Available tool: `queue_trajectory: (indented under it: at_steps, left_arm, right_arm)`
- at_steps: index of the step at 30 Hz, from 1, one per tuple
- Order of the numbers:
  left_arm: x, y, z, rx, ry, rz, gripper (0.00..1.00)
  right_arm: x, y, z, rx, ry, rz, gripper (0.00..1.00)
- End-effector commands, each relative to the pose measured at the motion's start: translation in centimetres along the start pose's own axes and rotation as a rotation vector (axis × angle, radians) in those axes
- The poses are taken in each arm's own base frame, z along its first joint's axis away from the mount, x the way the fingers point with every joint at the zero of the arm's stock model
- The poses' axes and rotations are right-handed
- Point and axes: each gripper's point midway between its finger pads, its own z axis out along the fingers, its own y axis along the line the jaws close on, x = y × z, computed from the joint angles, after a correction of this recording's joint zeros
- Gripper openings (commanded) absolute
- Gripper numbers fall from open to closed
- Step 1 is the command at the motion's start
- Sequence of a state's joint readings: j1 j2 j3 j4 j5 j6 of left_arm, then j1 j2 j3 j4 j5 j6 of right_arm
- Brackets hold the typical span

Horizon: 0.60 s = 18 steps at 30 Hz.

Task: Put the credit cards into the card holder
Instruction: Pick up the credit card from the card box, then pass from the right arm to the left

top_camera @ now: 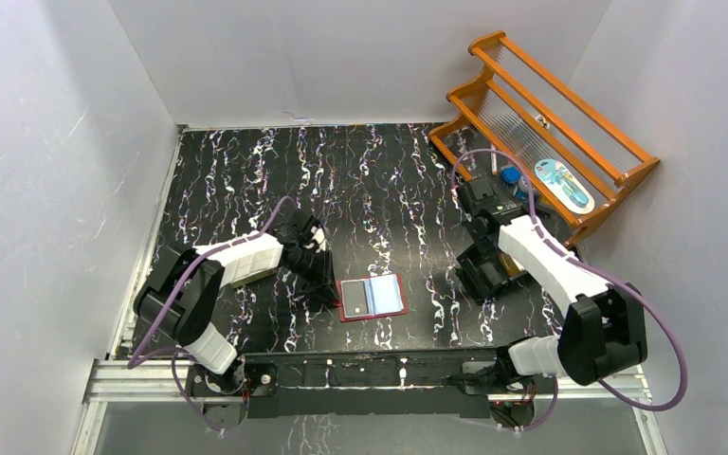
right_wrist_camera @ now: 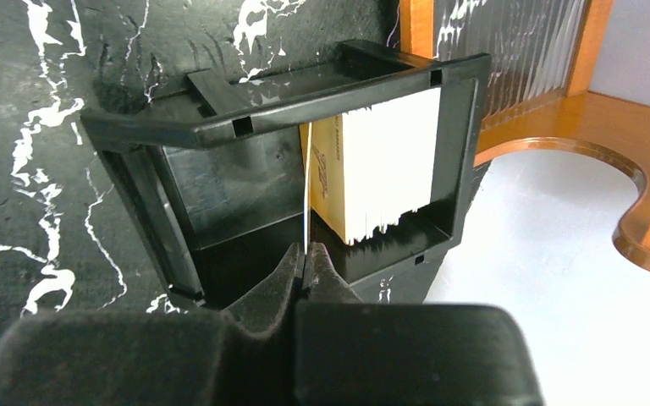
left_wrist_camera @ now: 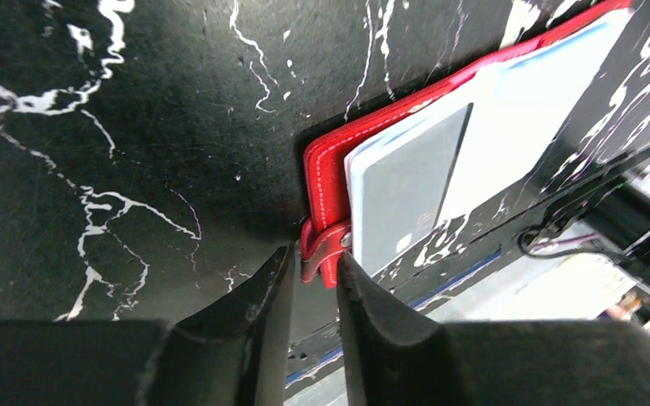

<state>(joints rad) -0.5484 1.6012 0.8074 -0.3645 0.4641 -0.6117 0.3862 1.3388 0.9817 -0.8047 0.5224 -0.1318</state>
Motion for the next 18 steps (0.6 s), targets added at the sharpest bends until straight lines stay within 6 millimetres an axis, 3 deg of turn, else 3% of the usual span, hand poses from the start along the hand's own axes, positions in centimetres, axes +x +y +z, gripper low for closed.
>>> queue_trajectory:
  at_steps: [1,6,9,14,18]
  left_arm:
    - [-1.7,-1.7,-2.5,-0.012,-0.092,-0.008,0.29]
    - [-3.7,-2.4,-4.9,-0.043,-0.202,-0.025,0.45]
    - [-4.8,-3.6,-6.8,-0.031,-0.273,-0.002,0.49]
    - [-5.7,-7.6,-10.3,0.093,-0.342,0.071,0.55]
    - [-5.4,-11.4,-13.3,0.246,-0.369,0.138,0.60]
  right_arm:
    - [-2.2,-0.9,-3.3,-0.044,-0.098,0.072,0.00]
    - [-3.4,-1.4,-5.8,-0.080,-0.166,0.122,0.00]
    - [-5.5,-1.1,-8.1,-0.158,-0.267,0.182,0.00]
    - [-9.8,1.5,-13.0,-0.420,-0.473,0.310,0.00]
    - [-12.5,5.8,-16.7,-0.748,-0.603,0.395,0.00]
